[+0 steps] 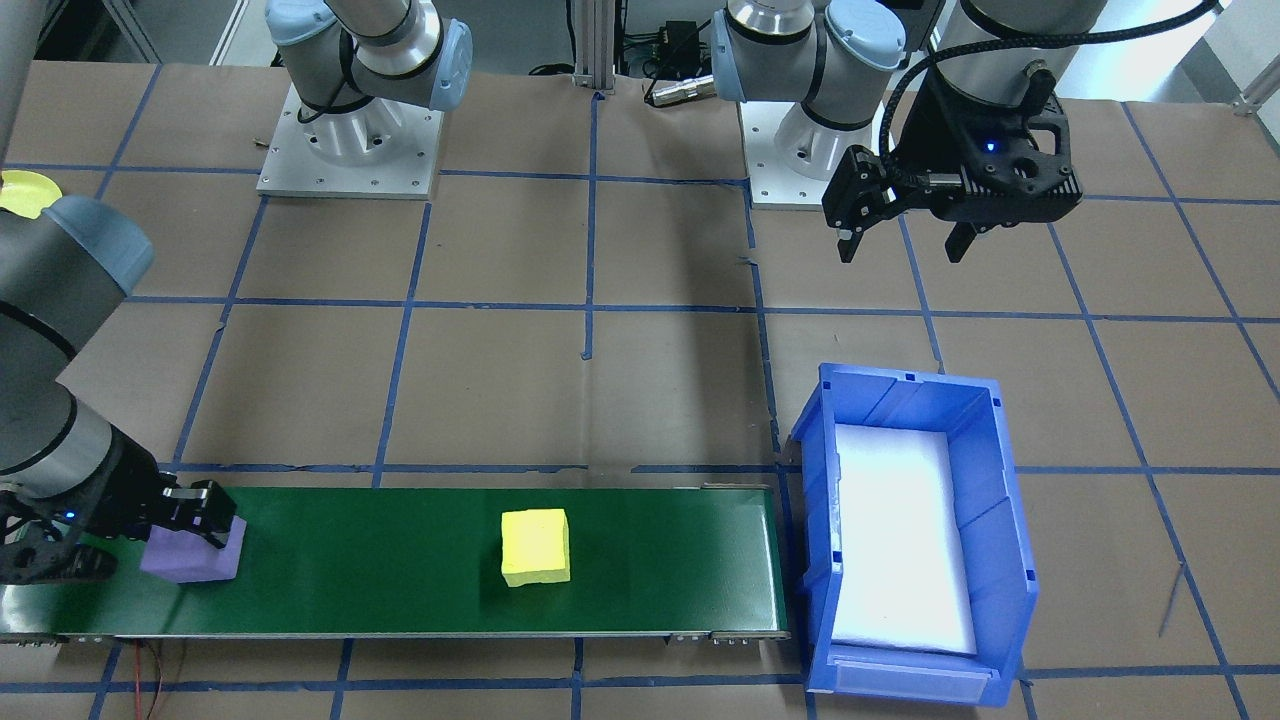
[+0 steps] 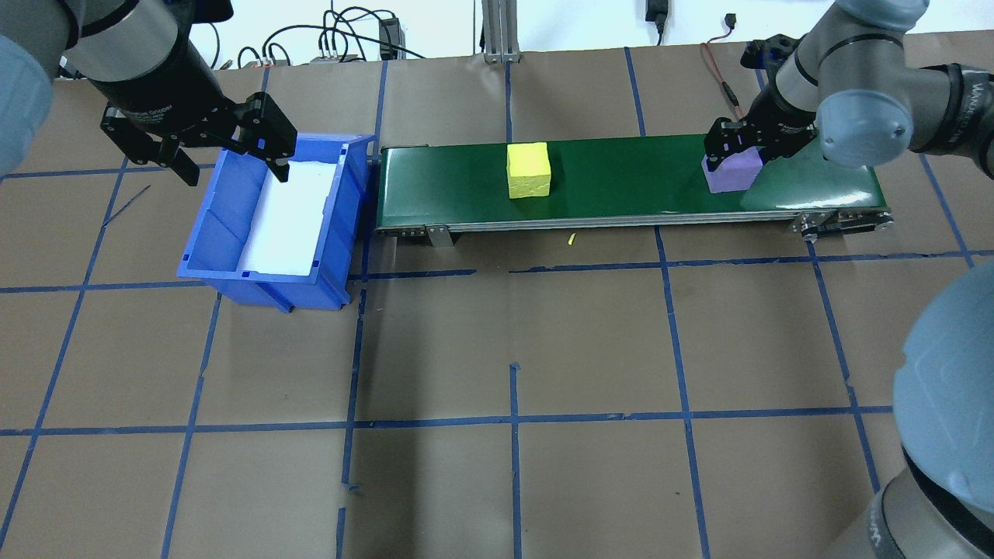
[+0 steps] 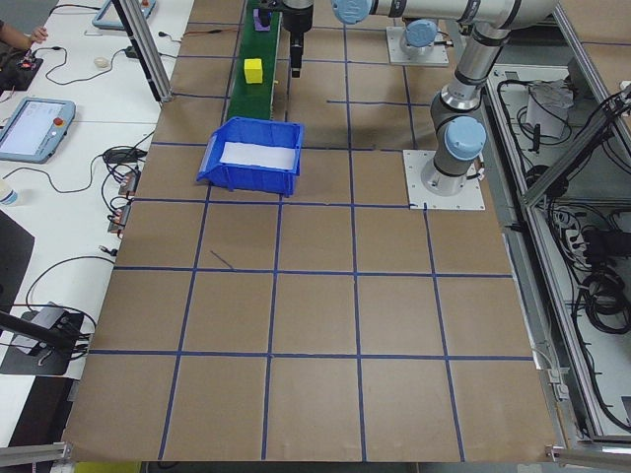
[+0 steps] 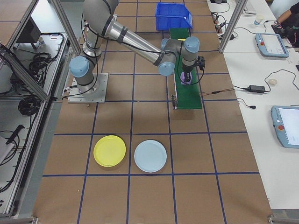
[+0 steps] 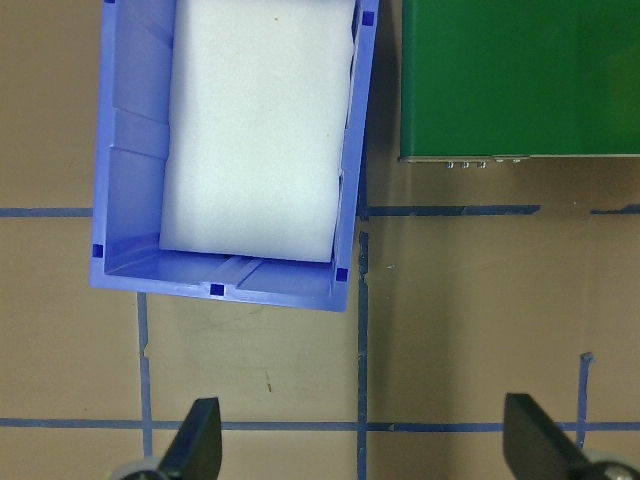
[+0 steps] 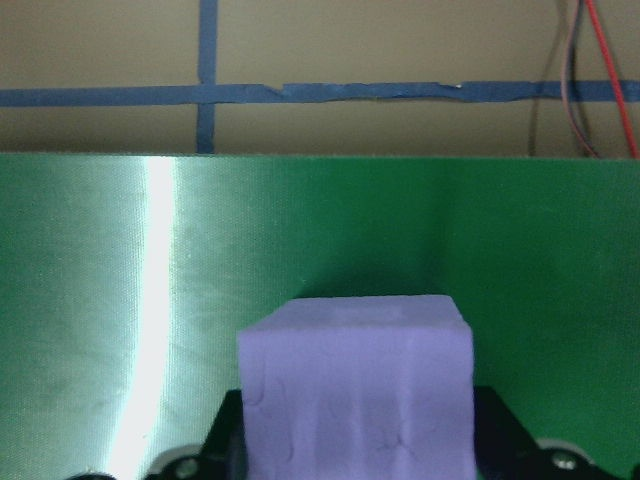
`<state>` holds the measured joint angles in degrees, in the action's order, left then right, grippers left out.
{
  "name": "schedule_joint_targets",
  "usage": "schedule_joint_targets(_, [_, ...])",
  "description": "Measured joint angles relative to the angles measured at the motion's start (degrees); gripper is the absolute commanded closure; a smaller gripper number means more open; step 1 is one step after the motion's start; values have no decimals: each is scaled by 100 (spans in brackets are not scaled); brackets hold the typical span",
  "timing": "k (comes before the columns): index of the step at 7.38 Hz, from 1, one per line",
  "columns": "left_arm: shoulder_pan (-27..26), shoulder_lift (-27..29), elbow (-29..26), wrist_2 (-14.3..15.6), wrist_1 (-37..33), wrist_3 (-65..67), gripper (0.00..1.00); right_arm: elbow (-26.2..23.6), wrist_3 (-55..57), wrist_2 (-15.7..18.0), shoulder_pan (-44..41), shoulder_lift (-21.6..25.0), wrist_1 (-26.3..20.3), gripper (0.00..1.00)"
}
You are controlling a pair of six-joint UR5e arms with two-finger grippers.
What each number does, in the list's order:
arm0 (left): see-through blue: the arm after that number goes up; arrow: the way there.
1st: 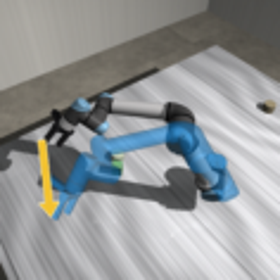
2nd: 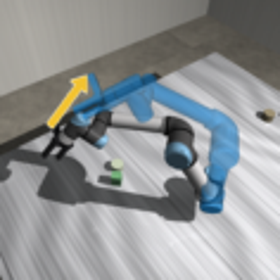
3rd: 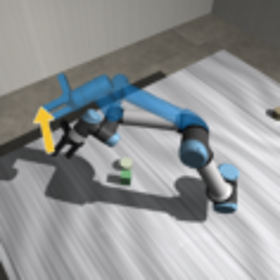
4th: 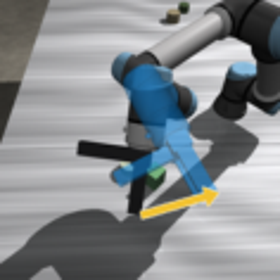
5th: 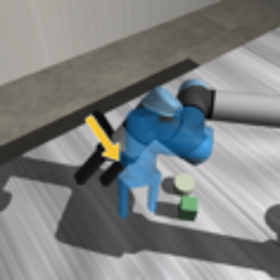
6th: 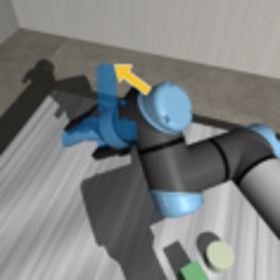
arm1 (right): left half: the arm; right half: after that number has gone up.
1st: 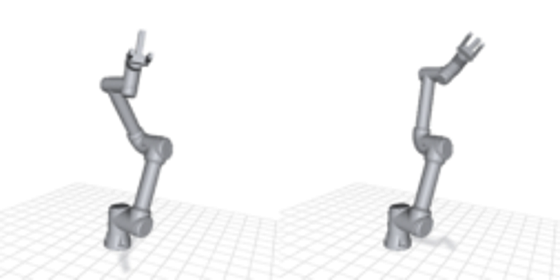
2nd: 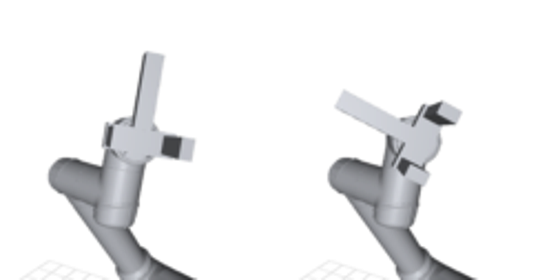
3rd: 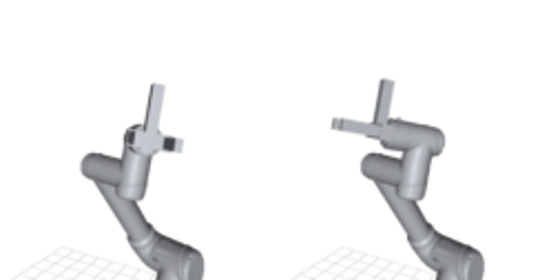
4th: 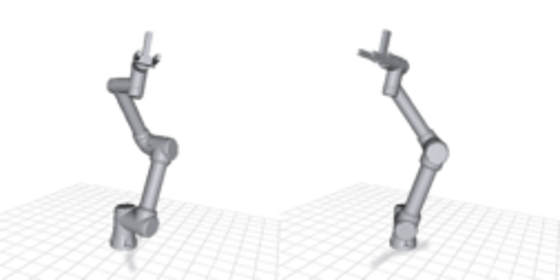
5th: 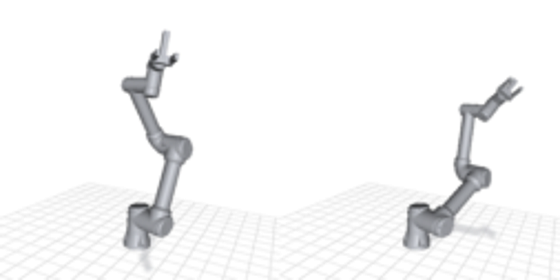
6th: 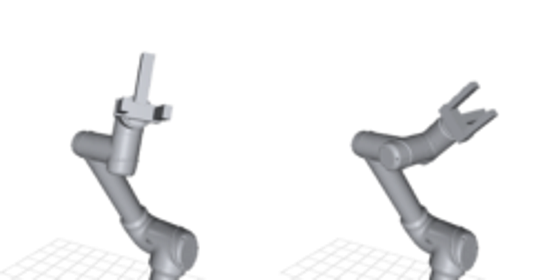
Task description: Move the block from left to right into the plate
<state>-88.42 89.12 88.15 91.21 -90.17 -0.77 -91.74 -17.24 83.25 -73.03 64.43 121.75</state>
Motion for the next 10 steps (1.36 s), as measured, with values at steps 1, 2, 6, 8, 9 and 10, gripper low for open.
schedule_joint_targets(1, [0, 0, 0, 3, -13, 23, 0, 105, -416, 117, 438, 12, -30, 57])
schedule_joint_targets(2, [1, 0, 1, 11, -19, 30, 0, 209, -1145, 148, 991, 20, -54, 57])
schedule_joint_targets(6, [1, 0, 1, 44, -26, 34, 0, 221, -4261, -70, 3366, -72, -63, 57])
schedule_joint_targets(8, [1, 0, 1, 52, -26, 34, 0, 104, -5313, -232, 4297, -383, -56, 57])
schedule_joint_targets(9, [1, 0, 1, 54, -27, 33, 0, 78, -5532, -281, 4536, -601, -48, 51])
schedule_joint_targets(10, [1, 0, 1, 54, -26, 34, 0, 71, -5600, -277, 4646, -732, -43, 22])
